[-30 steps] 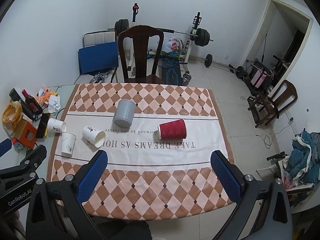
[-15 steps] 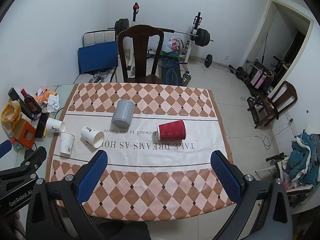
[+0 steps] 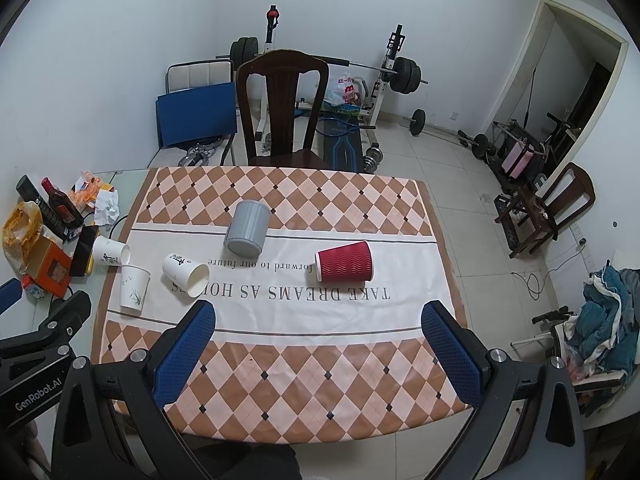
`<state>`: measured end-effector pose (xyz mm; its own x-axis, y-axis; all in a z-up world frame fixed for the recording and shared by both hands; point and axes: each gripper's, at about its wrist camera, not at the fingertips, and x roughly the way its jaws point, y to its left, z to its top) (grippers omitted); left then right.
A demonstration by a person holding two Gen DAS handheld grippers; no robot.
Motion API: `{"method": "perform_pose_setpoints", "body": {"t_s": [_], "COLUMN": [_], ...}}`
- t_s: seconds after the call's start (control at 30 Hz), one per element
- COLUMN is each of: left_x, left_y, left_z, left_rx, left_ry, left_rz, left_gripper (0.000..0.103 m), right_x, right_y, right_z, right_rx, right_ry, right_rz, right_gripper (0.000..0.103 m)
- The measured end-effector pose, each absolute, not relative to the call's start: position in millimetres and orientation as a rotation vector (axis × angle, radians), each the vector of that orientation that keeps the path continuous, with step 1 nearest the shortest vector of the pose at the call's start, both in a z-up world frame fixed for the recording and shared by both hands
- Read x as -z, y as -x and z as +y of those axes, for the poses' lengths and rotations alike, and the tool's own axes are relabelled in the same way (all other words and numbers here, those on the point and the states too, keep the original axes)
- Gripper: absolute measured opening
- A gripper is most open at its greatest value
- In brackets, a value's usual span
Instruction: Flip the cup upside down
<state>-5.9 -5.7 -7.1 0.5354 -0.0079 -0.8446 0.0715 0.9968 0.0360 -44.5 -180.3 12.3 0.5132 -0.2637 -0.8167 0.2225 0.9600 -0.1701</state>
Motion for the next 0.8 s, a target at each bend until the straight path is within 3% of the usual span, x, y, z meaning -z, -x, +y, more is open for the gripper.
{"method": "perform_pose_setpoints", "body": {"t_s": [0.8], "left_x": [17.6], "left_y": [7.6], "left_z": [-11.3], "left_rx": [0.043], "left_ry": [-0.072], "left_rz": [1.004], "left_gripper": [0.103], "right_x": [-13.6], "right_y": [35.9], "right_z": [-170.0], "right_rx": [0.287], "right_ry": [0.031], "right_rz": [0.994], "right_gripper": [0.103]}}
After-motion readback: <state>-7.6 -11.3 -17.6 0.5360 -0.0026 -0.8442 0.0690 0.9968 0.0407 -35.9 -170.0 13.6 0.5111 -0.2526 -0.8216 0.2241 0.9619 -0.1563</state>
